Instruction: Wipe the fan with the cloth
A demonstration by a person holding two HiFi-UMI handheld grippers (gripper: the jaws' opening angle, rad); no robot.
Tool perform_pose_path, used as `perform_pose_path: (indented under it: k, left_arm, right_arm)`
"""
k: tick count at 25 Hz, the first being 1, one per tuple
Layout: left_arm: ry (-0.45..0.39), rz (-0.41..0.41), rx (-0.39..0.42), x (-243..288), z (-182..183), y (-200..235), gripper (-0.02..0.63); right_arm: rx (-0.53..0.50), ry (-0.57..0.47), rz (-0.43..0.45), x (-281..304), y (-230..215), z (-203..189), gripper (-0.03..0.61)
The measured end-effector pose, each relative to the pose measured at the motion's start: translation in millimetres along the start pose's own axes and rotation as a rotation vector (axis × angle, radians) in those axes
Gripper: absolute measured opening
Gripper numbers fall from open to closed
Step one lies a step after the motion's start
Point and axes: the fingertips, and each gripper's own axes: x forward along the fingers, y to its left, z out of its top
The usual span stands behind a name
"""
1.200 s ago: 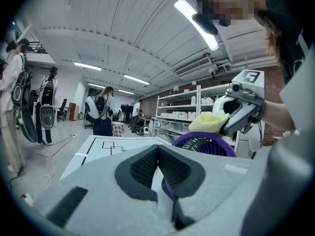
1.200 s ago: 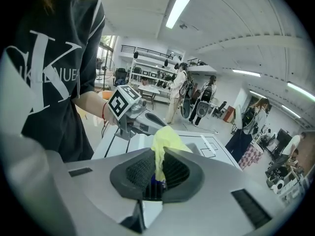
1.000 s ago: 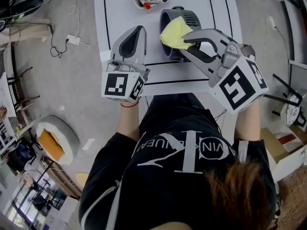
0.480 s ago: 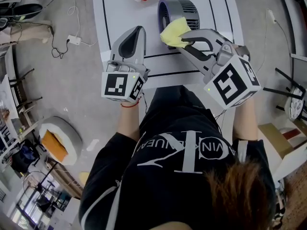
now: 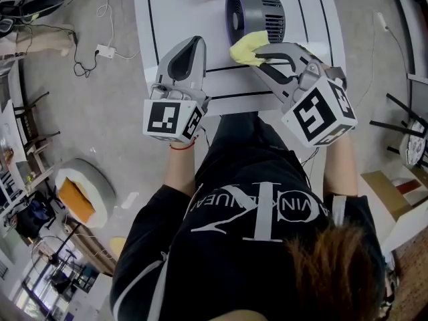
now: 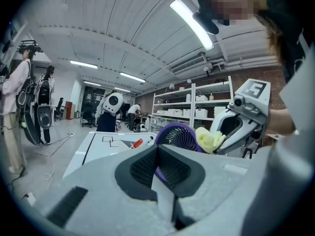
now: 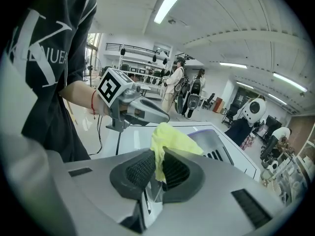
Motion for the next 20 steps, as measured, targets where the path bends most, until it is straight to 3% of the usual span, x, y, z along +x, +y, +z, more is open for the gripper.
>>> perform_pose_path:
  k: [14,20]
  left_arm:
    - [0.011,0.013,-0.002,-37,-15,1,0.009]
    - [0.062,-0.01,-0.013,-44,-33,0,0.009]
  right_arm:
    - [0.053,0.022,-0.07,11,20,-7,0.032]
    - [0.065,0.031,-0.087,18,23,-6,0.032]
